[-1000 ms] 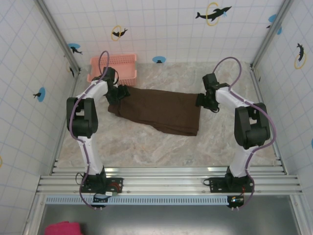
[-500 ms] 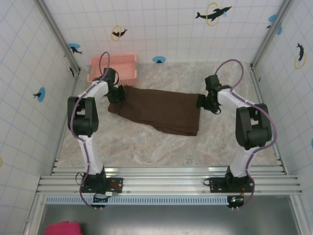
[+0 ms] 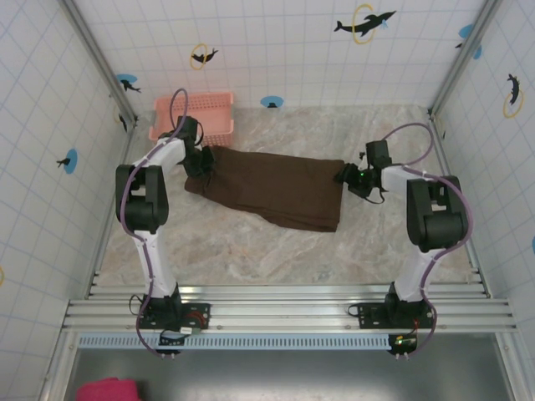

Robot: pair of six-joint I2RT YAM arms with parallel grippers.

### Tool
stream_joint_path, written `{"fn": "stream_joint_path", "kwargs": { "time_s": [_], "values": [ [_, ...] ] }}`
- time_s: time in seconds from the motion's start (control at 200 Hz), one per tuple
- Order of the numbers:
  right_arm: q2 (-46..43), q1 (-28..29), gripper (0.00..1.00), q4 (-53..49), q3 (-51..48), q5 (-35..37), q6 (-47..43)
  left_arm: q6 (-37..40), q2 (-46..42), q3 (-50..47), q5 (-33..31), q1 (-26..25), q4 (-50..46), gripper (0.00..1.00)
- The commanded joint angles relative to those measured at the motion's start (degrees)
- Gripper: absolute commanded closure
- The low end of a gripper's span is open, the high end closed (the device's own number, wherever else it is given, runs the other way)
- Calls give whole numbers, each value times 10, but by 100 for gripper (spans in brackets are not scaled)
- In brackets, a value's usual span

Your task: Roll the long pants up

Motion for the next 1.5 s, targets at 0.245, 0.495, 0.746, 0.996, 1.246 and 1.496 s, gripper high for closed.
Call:
{"fn": "stream_joint_path", "kwargs": {
  "time_s": [0.245, 0.495, 0.746, 0.996, 1.246, 1.496],
  "values": [
    [-11, 26, 32, 54, -60, -60, 39, 23, -12, 44, -23, -1, -29, 100],
    [-20, 41, 36, 58, -72, -57, 42, 30, -24, 65, -38, 3, -44, 100],
    [-12, 50, 68, 58, -65, -55, 40, 38, -43, 83, -42, 17, -55, 100],
    [-41, 55, 100, -41, -22, -21, 1, 48, -50, 74, -43, 17, -63, 100],
    [-95, 24, 100, -276, 44, 81, -127, 61, -58, 66, -47, 18, -65, 100],
    [-121, -15, 100, -343, 57, 104, -179, 51, -48, 64, -29, 18, -52, 100]
  ]
}}
